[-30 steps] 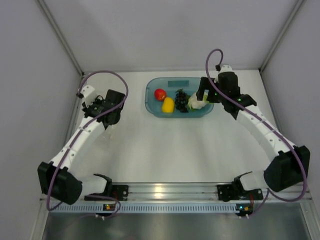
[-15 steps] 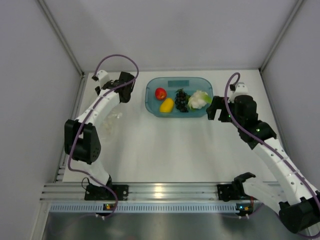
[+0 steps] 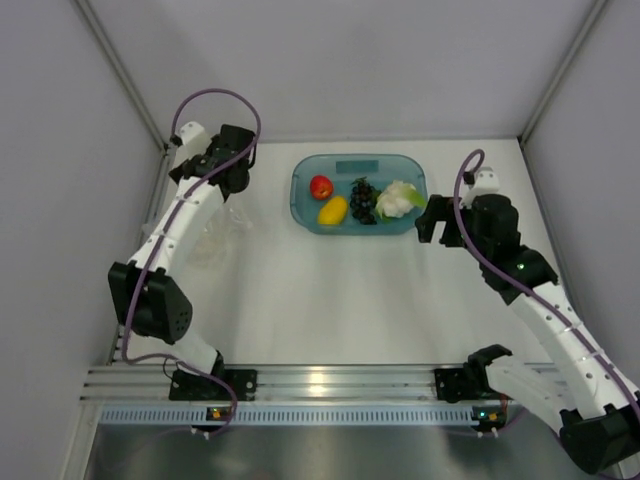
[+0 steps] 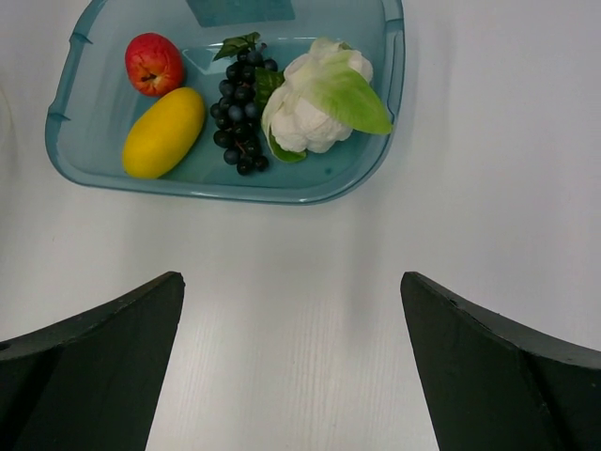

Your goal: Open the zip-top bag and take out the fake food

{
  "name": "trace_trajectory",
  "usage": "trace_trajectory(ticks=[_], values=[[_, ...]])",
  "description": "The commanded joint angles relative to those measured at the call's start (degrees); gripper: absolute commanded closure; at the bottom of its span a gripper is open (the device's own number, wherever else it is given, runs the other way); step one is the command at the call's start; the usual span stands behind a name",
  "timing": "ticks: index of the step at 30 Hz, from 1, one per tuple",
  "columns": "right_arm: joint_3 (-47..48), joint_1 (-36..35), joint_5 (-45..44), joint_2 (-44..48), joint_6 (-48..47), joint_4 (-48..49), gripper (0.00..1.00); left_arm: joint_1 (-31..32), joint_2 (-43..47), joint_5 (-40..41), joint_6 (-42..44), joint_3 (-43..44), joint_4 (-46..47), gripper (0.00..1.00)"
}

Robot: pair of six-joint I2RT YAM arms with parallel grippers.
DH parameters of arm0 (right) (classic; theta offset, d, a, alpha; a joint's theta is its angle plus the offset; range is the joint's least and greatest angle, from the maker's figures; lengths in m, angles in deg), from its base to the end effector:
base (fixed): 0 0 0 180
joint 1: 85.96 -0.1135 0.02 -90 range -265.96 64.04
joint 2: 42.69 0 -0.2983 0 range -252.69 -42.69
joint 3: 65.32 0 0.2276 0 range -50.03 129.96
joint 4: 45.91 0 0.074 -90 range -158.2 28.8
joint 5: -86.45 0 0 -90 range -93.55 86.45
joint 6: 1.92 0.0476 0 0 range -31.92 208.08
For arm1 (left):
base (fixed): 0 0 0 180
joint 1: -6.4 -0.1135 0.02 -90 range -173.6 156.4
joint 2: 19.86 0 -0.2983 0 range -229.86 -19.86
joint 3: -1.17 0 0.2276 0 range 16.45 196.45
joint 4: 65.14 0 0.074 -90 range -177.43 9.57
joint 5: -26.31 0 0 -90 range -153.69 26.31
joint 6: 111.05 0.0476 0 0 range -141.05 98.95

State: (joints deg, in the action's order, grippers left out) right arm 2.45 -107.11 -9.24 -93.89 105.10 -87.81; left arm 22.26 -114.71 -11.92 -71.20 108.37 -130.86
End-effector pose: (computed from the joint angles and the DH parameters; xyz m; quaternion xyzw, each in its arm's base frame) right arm 0.1518 0.0537 0.3590 -0.0039 0.8443 0.1350 0.5186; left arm 0.3270 -0.0540 0.3764 -0.3829 0.7757 0.1936 0.4628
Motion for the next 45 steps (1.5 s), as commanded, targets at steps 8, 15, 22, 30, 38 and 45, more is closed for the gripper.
trace_trajectory(ticks=[8,15,22,30,38,45], values=[[4.81,-0.3,-10.03,9.88,-2.95,-3.35,0.01,-0.21,22.94,-20.73,15.25,-10.87,10.97,0.02],[5.25,-0.21,-12.32,15.6,-7.52,-6.08,0.01,-0.21,37.26,-25.4,24.65,-25.27,10.97,0.02],[5.78,-0.3,-13.2,17.88,-7.53,-10.65,0.0,-0.21,51.85,-31.38,33.61,-34.96,11.06,0.02],[1.22,-0.3,-13.29,19.91,-6.91,-10.66,0.0,-0.21,69.06,-33.2,33.63,-44.7,12.81,0.02],[-4.5,-0.21,-11.62,20.88,-5.24,-7.49,0.01,-0.21,74.63,-33.49,32.92,-47.8,13.96,0.02],[-5.47,-0.21,-11.97,20.7,-4.98,-6.26,0.0,-0.3,73.58,-33.75,32.75,-47.89,13.96,0.02]])
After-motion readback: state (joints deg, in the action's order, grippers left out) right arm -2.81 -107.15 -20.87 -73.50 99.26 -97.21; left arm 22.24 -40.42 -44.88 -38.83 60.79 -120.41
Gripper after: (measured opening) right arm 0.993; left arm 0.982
